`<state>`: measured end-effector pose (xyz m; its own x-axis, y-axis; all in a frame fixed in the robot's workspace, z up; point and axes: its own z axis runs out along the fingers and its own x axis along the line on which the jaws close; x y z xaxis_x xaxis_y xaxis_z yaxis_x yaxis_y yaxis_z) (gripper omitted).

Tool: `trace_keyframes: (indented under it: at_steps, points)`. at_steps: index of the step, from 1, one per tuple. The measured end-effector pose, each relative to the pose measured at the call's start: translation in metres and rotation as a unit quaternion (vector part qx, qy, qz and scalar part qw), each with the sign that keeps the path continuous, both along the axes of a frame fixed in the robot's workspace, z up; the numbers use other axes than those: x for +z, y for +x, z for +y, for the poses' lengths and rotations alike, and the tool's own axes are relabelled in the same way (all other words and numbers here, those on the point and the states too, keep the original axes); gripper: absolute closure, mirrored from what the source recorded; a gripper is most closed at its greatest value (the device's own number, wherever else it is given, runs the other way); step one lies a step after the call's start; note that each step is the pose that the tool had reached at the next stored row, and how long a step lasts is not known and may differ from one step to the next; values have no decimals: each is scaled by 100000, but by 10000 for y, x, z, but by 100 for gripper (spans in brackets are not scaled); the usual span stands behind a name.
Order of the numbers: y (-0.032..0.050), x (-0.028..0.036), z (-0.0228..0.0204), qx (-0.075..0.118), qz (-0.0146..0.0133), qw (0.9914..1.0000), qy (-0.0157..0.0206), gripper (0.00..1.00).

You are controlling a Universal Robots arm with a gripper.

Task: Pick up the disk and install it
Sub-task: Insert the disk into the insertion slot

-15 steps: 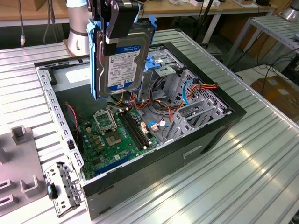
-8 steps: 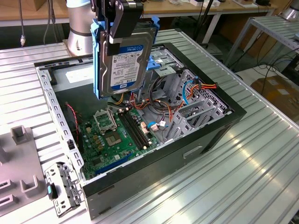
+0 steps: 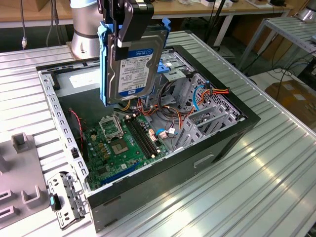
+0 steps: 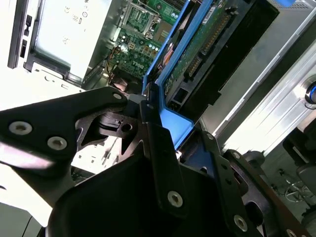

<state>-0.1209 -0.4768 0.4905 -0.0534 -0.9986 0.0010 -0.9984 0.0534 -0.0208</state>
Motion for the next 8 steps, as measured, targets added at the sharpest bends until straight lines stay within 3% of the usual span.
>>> trace_keyframes:
  at_steps: [3,8]
  points:
    - [0,0,-33,0,1,100000,0,63]
    - [0,0,-38,0,0,100000,1,63]
